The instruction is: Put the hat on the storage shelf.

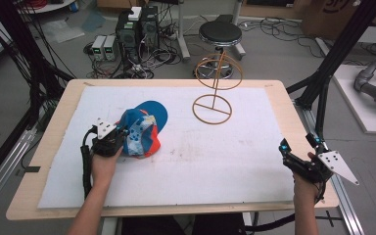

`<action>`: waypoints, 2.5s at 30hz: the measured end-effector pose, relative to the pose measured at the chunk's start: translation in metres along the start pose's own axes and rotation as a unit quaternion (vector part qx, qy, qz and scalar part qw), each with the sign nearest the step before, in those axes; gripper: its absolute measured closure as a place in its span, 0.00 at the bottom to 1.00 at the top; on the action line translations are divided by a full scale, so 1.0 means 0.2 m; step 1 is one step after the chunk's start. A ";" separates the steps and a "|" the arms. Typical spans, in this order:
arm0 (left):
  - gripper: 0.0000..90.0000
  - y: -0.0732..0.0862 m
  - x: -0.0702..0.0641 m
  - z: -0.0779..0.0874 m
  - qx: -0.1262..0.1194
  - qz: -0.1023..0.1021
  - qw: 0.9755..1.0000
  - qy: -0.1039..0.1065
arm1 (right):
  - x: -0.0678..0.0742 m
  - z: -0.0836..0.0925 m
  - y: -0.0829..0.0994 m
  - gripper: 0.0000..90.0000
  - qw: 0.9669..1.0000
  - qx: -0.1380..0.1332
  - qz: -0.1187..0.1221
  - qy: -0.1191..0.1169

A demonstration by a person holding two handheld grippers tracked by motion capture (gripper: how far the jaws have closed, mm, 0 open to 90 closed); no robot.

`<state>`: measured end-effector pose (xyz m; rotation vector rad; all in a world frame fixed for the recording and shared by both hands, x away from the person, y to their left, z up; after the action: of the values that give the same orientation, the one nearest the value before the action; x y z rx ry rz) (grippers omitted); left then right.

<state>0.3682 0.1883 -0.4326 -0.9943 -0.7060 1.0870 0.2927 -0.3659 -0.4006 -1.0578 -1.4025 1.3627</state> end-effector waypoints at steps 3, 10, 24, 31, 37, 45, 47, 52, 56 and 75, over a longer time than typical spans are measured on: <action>0.99 -0.02 -0.01 0.01 -0.013 0.004 1.000 0.003 | 0.00 0.00 0.00 0.12 1.000 0.003 -0.004 0.000; 0.99 -0.08 -0.02 0.03 -0.042 0.018 0.999 0.019 | 0.00 0.00 0.00 0.12 1.000 0.000 -0.002 0.000; 0.99 -0.23 -0.12 0.07 -0.113 0.027 0.992 0.041 | -0.02 0.00 0.01 0.12 1.000 0.002 -0.006 0.002; 0.99 -0.31 -0.14 0.09 -0.140 0.034 0.988 0.045 | -0.02 0.00 0.01 0.12 1.000 0.001 -0.004 0.003; 0.99 -0.38 -0.15 0.12 -0.177 0.040 0.982 0.045 | -0.02 0.00 0.01 0.12 1.000 0.002 -0.006 0.002; 0.99 -0.50 -0.17 0.13 -0.204 0.045 0.977 0.053 | -0.01 -0.01 0.01 0.12 1.000 0.003 -0.004 -0.001; 0.99 -0.54 -0.18 0.13 -0.211 0.046 0.975 0.052 | -0.01 -0.01 0.02 0.12 1.000 0.004 -0.003 0.000; 0.99 -0.63 -0.20 0.14 -0.225 0.047 0.972 0.050 | -0.01 -0.01 0.02 0.12 1.000 0.006 -0.006 -0.001; 0.99 -0.69 -0.21 0.13 -0.232 0.046 0.971 0.046 | -0.01 -0.01 0.02 0.12 1.000 0.006 -0.004 -0.002; 0.99 -1.00 -0.30 0.10 -0.283 0.054 0.957 0.036 | 0.01 -0.04 0.04 0.12 1.000 0.017 0.000 -0.013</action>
<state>0.4089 0.1099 -0.2416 -1.5686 -0.9371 0.9517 0.2997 -0.3627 -0.4091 -1.0205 -1.3930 1.3994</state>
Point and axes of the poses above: each handheld gripper's, and its own axes: z roughly backward along the jaws, y roughly out of its underside, x roughly to its left, the point moved 3 cm from there along -z, roughly forward along the jaws, and after that the axes turned 3 degrees about x, right-handed, at the moved point
